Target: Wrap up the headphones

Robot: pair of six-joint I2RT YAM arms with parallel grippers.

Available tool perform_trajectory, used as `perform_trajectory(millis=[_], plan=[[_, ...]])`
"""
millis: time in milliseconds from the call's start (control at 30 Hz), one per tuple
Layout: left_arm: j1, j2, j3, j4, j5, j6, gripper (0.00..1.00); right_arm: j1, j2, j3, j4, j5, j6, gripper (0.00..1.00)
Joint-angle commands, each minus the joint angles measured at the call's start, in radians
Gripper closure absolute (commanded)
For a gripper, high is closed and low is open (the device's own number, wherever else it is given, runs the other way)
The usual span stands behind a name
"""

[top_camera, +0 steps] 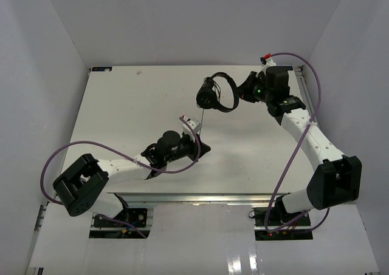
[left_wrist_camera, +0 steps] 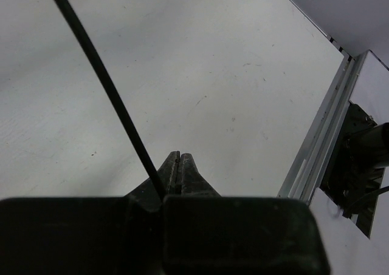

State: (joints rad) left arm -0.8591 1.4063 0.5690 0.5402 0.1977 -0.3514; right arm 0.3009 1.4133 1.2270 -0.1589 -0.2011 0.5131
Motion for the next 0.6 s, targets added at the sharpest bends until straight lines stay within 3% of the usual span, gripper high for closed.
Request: perform_trajectory(millis=[0,167,400,567], plan=[[-0.042,-0.027,0.004,0.031,-0.073,-0.047,1.00,-0.029,0.013,0.003,0.107,0.057,0.087,0.92],[-0.089,0.006,0.051,-0.012,-0.089,-0.047,1.00,-0.031,0.033,0.003,0.125,0.150,0.050,0.92],[-0.178,0.065,0.240,-0.291,-0.212,0.051,1.00,-0.010,0.045,-0.023,0.148,0.370,-0.050,0.92],[-0.189,0.084,0.366,-0.433,-0.252,0.031,1.00,0.023,0.031,-0.111,0.274,0.530,-0.194,0.92]])
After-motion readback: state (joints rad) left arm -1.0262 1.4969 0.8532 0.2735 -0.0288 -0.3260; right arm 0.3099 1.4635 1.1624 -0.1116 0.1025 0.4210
